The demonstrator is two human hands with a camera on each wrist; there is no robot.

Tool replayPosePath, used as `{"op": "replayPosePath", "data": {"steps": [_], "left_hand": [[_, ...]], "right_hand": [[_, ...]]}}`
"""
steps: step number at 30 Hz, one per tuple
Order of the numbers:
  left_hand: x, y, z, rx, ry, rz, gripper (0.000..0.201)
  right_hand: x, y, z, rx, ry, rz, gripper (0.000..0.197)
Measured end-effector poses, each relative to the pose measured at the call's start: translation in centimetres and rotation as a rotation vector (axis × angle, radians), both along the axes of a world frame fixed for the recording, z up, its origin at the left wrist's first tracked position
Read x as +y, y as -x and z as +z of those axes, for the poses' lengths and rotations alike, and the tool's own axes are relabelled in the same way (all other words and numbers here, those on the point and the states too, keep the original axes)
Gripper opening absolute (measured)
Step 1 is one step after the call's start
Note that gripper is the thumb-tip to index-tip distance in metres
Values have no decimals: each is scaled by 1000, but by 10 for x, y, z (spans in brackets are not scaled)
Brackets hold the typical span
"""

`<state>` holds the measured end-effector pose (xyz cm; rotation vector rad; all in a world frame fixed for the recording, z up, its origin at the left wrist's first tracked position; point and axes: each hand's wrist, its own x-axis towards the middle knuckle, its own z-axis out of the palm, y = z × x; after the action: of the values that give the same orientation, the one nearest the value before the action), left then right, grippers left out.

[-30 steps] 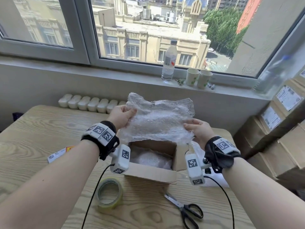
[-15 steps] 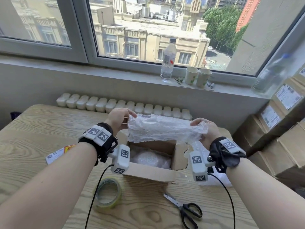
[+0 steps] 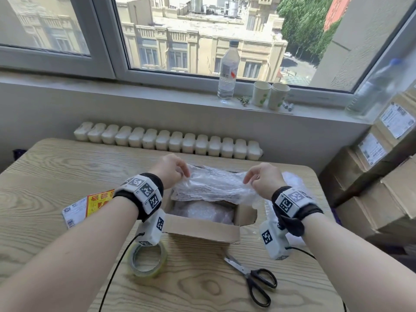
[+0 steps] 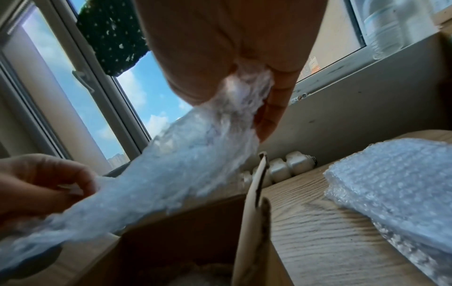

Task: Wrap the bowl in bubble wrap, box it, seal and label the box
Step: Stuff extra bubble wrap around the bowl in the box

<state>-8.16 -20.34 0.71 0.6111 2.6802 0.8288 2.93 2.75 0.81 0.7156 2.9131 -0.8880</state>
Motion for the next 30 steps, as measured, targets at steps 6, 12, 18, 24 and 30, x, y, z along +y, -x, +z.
{"op": "replayPosePath", "data": {"steps": [6, 12, 18, 24, 30], "left_hand": [[1, 14, -2, -105, -101, 94, 37], [1, 7, -2, -14, 123, -100, 11], [2, 5, -31, 108, 434, -226, 16], [0, 15, -31, -84, 500, -323, 52], [0, 18, -29, -139, 473, -331, 58]], "right_hand": [[1, 6, 7, 32, 90, -133, 43], [-8, 10, 2, -42, 187, 33, 17], [-31, 15, -14, -247, -112, 170, 32], [-29, 20, -29, -230, -301, 302, 17], [-42, 16, -29, -279, -479, 573, 72]]}}
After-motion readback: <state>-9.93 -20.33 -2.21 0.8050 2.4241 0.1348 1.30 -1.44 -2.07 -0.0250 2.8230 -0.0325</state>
